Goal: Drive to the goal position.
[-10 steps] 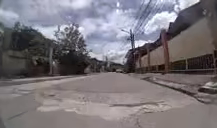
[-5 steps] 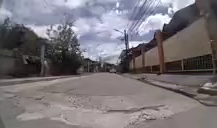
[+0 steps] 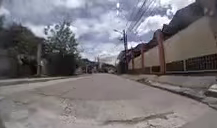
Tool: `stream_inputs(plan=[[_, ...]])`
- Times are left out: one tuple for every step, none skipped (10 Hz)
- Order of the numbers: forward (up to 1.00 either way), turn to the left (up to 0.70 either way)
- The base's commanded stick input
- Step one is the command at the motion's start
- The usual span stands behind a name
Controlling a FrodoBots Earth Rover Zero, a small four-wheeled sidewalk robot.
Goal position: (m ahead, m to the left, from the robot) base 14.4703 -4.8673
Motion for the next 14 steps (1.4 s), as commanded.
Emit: stream_inputs(plan=[[0.50, -0.08], [0.50, -0.38], [0.50, -0.50], [0.50, -0.50], [0.50, -0.50], [0.50, -0.50], [0.50, -0.30], [0.50, -0.10], [0.50, -0.02], [0.50, 0.00], [0.50, 0.00], [0.50, 0.00], [0.50, 0.00], [0.50, 0.00]])
